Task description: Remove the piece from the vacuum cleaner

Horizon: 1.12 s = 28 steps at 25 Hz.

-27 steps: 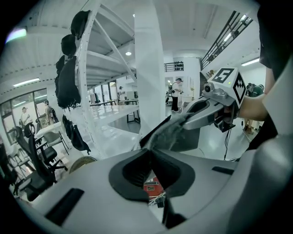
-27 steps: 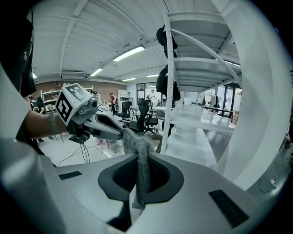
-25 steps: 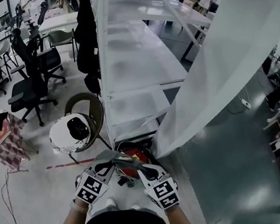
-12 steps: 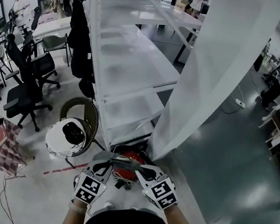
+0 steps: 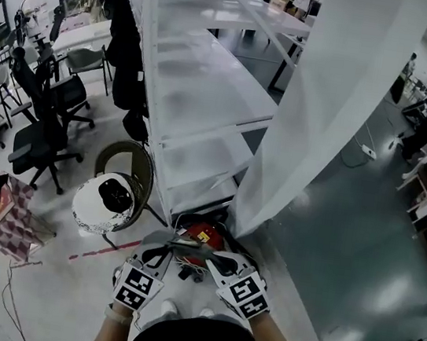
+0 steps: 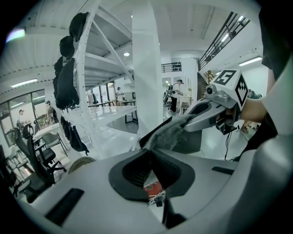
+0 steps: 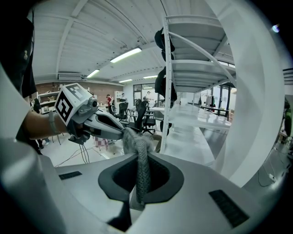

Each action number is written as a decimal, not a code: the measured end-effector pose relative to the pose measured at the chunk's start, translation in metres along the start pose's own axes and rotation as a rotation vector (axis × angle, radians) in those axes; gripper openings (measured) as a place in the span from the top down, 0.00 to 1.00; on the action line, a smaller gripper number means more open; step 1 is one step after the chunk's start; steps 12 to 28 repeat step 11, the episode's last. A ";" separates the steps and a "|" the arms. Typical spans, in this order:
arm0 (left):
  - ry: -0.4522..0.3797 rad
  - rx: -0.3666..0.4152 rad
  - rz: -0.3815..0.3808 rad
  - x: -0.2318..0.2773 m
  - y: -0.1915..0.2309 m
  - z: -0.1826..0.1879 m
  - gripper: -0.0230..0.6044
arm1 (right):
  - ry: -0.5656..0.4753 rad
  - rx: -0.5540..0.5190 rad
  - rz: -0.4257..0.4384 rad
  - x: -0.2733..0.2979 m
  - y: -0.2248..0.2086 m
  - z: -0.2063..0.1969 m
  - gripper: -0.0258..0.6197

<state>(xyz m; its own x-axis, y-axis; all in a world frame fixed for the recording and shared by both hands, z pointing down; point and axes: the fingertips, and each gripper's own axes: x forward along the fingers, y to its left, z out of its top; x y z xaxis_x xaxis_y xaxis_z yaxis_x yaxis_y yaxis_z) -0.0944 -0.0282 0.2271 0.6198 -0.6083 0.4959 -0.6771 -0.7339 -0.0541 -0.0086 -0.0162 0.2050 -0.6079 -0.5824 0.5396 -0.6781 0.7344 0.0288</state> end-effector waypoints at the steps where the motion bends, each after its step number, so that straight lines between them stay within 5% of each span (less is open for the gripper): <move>1: 0.004 0.005 -0.003 -0.002 -0.001 -0.001 0.91 | -0.003 0.006 0.002 0.000 0.003 0.000 0.90; 28: 0.026 0.010 -0.011 -0.005 -0.010 -0.002 0.91 | -0.007 0.014 0.004 -0.006 0.009 -0.007 0.90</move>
